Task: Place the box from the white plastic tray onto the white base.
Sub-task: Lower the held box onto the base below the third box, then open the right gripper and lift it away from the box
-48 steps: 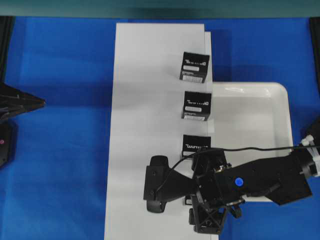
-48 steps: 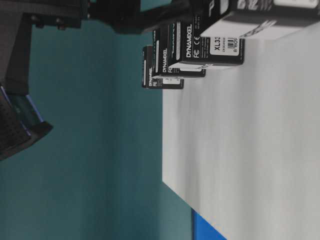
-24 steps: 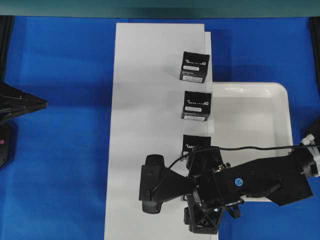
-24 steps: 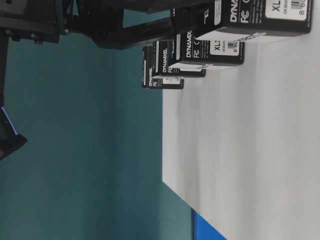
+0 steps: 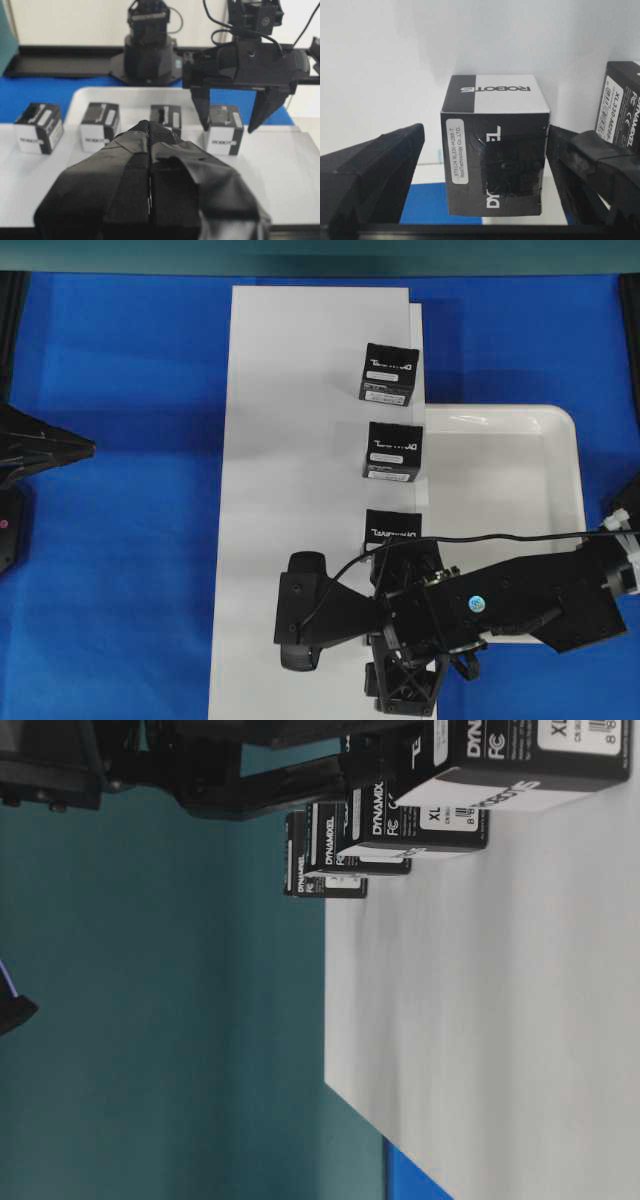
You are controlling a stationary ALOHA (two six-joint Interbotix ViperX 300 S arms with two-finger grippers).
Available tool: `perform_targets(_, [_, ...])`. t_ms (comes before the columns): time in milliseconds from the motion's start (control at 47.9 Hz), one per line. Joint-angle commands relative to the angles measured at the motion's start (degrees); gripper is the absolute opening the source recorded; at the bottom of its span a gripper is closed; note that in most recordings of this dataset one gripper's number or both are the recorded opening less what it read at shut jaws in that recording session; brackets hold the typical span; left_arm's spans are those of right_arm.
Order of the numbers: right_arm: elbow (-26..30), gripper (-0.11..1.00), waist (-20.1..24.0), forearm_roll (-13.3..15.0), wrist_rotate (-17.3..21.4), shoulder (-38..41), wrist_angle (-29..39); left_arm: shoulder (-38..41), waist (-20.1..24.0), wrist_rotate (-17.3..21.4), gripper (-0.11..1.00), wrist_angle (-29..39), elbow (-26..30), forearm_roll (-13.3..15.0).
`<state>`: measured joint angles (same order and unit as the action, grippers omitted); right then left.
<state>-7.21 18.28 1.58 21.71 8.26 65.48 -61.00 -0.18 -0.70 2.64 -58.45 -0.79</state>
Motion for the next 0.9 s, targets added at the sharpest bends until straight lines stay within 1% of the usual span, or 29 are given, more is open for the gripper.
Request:
perform_targets(0, [1.05,0.98,0.09,-0.18,0.09,-0.18,0.18,0.35,0.09,0.00,-0.07,-0.35,1.23,-0.09])
perform_targets(229, [2.72,0.98,0.00,-0.09,0.44,-1.14,2.55,0.44,0.09,0.09,-0.07,-0.26,1.32,-0.09])
perform_targets(542, [9.05,0.98,-0.18,1.23,0.35,-4.66,3.43,0.62,-0.18,0.09,-0.07,-0.26,1.32,-0.18])
perform_targets(688, [10.90,0.98,-0.26,2.81,0.35,-6.77,3.43,0.70,-0.09,0.00,-0.07,-0.26,1.23,-0.18])
perform_targets(876, [11.07,0.98,-0.79,4.83,0.44,-9.93,3.43,1.14,-0.09,-0.09,-0.07,-0.26,1.14,-0.09])
